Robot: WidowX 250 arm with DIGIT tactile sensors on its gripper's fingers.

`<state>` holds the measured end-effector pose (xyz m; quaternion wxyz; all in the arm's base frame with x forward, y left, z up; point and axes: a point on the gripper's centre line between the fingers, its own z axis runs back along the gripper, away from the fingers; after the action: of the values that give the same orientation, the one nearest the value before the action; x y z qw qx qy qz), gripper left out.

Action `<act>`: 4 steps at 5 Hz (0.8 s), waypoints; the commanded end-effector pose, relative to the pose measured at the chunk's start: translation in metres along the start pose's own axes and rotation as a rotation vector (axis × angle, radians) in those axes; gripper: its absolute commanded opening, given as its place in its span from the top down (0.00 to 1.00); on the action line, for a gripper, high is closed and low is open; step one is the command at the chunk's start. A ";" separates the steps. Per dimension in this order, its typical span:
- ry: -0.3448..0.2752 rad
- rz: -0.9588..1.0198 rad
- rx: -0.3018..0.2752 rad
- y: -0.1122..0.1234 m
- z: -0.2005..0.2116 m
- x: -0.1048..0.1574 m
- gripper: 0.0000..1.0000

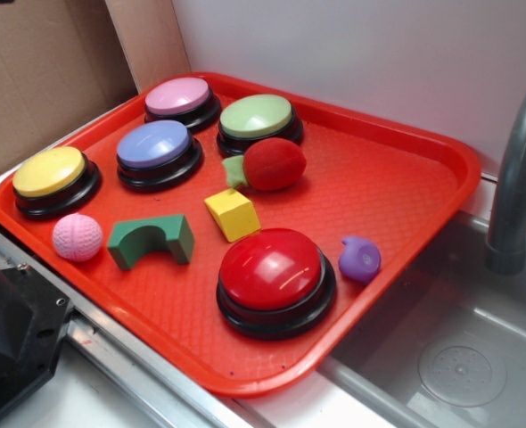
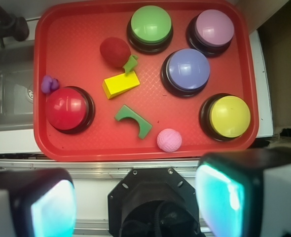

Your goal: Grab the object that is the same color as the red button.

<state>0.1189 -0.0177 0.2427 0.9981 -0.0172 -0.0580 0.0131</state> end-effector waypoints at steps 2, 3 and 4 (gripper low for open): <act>-0.049 0.010 0.005 -0.007 -0.022 0.022 0.00; -0.119 0.064 0.012 -0.014 -0.044 0.042 0.00; -0.170 0.110 0.064 -0.020 -0.086 0.081 0.00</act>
<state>0.2045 -0.0375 0.1569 0.9898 0.0177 -0.1171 0.0791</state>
